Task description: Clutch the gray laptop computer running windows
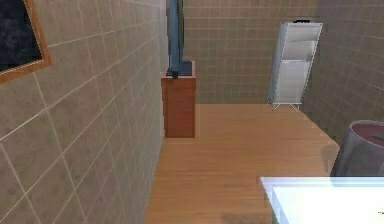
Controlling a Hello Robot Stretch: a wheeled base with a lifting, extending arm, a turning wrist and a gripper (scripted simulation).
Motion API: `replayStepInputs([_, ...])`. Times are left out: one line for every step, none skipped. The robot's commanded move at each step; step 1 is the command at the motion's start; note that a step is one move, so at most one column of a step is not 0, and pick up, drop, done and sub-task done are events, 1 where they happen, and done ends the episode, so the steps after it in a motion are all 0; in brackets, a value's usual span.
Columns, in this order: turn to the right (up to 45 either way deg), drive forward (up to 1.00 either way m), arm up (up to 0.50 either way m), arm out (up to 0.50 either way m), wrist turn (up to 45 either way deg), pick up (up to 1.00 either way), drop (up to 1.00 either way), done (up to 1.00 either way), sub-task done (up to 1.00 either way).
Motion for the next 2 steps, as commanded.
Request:
replayStepInputs([0.0, 0.0, 0.0, 0.0, 36.0, 0.0, 0.0, 0.0, 0.0])
replayStepInputs([0.0, 0.0, -0.3, 0.0, 0.0, 0.0, 0.0, 0.0, 0.0])
